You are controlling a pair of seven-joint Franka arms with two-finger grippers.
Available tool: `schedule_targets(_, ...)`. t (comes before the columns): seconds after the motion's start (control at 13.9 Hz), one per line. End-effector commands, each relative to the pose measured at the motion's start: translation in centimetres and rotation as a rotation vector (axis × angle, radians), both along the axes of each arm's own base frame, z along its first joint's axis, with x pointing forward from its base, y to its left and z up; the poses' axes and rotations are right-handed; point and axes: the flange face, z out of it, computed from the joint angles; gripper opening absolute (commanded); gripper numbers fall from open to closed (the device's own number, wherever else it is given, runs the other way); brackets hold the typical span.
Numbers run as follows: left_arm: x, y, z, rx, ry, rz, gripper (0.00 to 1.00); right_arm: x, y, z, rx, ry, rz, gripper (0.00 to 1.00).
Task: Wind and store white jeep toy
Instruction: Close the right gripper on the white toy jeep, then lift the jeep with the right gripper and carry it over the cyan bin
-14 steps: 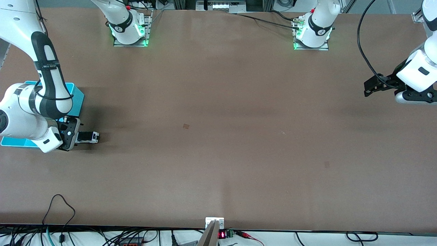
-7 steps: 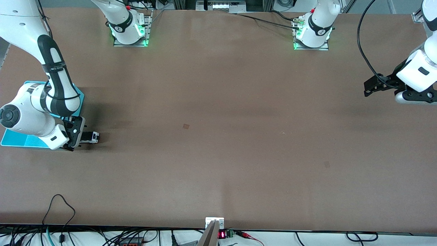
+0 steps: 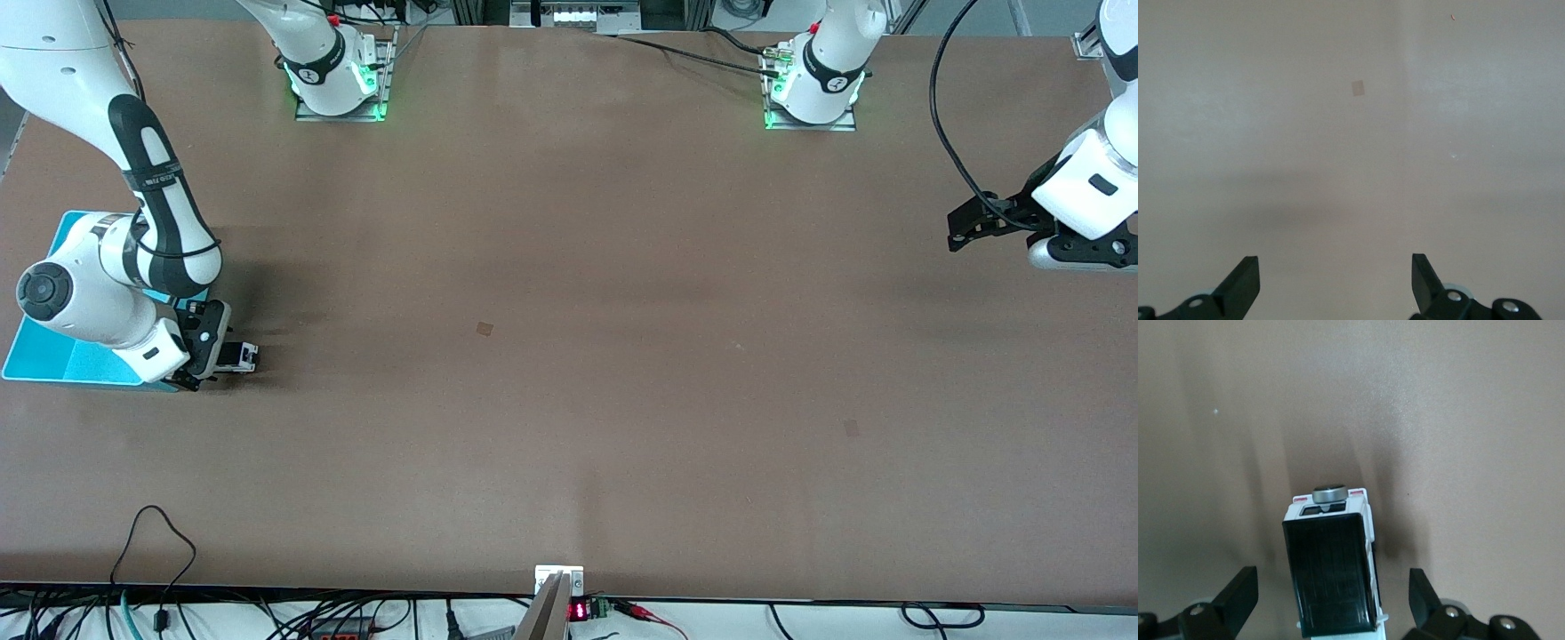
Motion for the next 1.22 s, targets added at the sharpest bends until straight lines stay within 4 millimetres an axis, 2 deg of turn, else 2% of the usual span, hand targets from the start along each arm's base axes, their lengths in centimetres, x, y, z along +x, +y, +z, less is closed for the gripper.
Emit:
schedule_targets(0.0, -0.6, -0.1, 0.8, -0.008, 0.008, -0.021, 1.00, -0.2, 0.1, -0.1, 0.020, -0.017, 0.014, 1.00)
schedule_targets(0.07, -0.6, -0.1, 0.9, -0.006, 0.007, -0.021, 1.00, -0.2, 0.1, -0.1, 0.020, -0.017, 0.016, 1.00)
schedule_targets(0.14, -0.6, -0.1, 0.8, -0.007, 0.008, -0.021, 1.00, -0.2, 0.1, -0.1, 0.020, -0.017, 0.017, 0.95)
schedule_targets(0.29, -0.6, -0.1, 0.8, -0.008, 0.008, -0.021, 1.00, -0.2, 0.2, -0.1, 0.021, -0.017, 0.040, 0.72)
schedule_targets(0.5, -0.5, -0.2, 0.8, -0.004, 0.007, -0.023, 1.00, -0.1, 0.7, -0.2, 0.025, -0.017, 0.053, 0.30)
schedule_targets(0.57, -0.5, -0.2, 0.8, -0.004, 0.007, -0.023, 1.00, -0.1, 0.7, -0.2, 0.029, -0.017, 0.048, 0.19)
schedule_targets(0.72, -0.5, -0.2, 0.8, -0.001, 0.007, -0.023, 1.00, 0.1, 1.2, 0.1, 0.036, -0.023, 0.051, 0.11)
schedule_targets(0.86, -0.5, -0.1, 0.8, 0.000, 0.007, -0.023, 1.00, 0.8, 2.8, 1.3, 0.058, -0.043, 0.058, 0.07)
schedule_targets(1.15, -0.5, -0.2, 0.8, 0.003, 0.007, -0.025, 1.00, 3.2, 4.0, 7.0, 0.068, -0.147, 0.038, 0.01)
